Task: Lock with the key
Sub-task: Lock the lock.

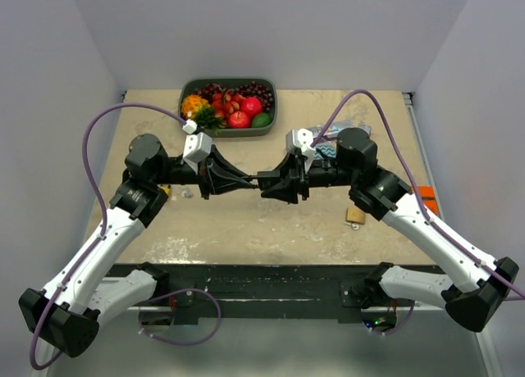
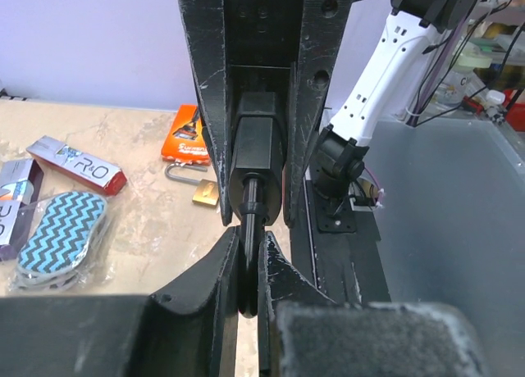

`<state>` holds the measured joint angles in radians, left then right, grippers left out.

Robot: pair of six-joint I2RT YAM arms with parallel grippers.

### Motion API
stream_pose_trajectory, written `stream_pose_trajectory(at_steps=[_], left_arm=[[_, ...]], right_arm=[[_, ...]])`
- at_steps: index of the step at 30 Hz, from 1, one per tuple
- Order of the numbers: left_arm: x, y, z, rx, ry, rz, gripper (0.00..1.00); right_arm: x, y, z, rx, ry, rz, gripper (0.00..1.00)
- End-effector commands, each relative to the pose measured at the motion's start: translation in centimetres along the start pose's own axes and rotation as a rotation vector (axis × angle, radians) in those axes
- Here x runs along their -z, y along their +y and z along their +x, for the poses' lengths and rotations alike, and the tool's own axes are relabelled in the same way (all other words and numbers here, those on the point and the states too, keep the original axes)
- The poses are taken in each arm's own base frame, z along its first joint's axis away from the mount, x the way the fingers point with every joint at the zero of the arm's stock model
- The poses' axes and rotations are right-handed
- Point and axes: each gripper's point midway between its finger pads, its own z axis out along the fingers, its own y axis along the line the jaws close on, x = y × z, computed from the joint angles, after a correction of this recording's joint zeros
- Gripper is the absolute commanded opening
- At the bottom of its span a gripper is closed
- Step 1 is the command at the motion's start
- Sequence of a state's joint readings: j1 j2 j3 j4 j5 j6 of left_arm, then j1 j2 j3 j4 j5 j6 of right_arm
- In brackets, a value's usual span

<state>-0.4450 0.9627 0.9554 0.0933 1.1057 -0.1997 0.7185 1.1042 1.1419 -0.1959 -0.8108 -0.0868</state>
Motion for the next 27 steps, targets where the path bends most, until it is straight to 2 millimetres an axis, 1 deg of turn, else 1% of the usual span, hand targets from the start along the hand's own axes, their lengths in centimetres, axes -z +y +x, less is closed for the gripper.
stream_pose_trajectory(at_steps=[1, 2, 3, 7, 9, 12, 16, 18, 19, 21, 22, 23, 25, 26, 27], left_arm=[[0.1, -1.0, -3.3, -0.101, -0.084, 0.023, 0.00], [0.1, -1.0, -3.3, -0.096, -0.086, 0.025, 0.00], [0.1, -1.0, -3.4, -0.092, -0.088, 0.026, 0.00], [-0.1, -1.1, -3.5, -0.079, -0.093, 0.035, 0.00], [-0.2, -1.0, -3.5, -0.071, -0.093, 0.038, 0.00], [-0.6, -1.3, -3.4, -0.064, -0.089, 0.051, 0.00], [-1.3, -2.0, -3.1, -0.072, -0.080, 0.074, 0.00], [-1.5, -1.8, -2.6, -0.079, -0.059, 0.070, 0.00], [-1.5, -1.8, -3.0, -0.092, -0.056, 0.064, 0.00], [-1.5, -1.5, -3.0, -0.106, -0.039, 0.054, 0.00], [-1.5, -1.4, -3.0, -0.111, -0.033, 0.053, 0.00], [-1.4, -1.4, -2.5, -0.113, -0.014, 0.051, 0.00], [-1.0, -0.9, -2.6, -0.116, -0.009, 0.021, 0.01], [-0.6, -0.8, -2.0, -0.097, 0.011, 0.013, 0.14], [-0.4, -0.7, -1.9, -0.093, 0.017, 0.003, 0.20]], right_arm=[[-0.2, 0.6, -1.3, 0.015, -0.051, -0.050, 0.32], [-0.3, 0.7, -1.4, 0.016, -0.053, -0.055, 0.30], [-0.4, 0.7, -1.3, 0.012, -0.050, -0.061, 0.24], [-0.7, 0.7, -1.0, 0.009, -0.045, -0.077, 0.14], [-1.0, 1.1, -1.1, 0.013, -0.043, -0.095, 0.08], [-1.6, 1.6, -0.4, 0.013, -0.017, -0.123, 0.00], [-2.0, 1.7, 0.1, 0.001, -0.003, -0.133, 0.00], [-2.2, 1.4, 0.5, -0.017, 0.014, -0.124, 0.00], [-2.2, 1.3, 0.7, -0.016, 0.020, -0.124, 0.00], [-2.2, 1.1, 1.3, -0.025, 0.036, -0.109, 0.00], [-2.2, 1.1, 1.2, -0.021, 0.029, -0.110, 0.00], [-2.2, 1.1, 1.1, -0.026, 0.024, -0.107, 0.00], [-2.0, 1.1, 1.0, -0.021, 0.019, -0.098, 0.00], [-1.9, 1.0, 0.8, -0.020, 0.015, -0.093, 0.00], [-1.8, 1.1, 0.8, -0.028, 0.013, -0.093, 0.00]])
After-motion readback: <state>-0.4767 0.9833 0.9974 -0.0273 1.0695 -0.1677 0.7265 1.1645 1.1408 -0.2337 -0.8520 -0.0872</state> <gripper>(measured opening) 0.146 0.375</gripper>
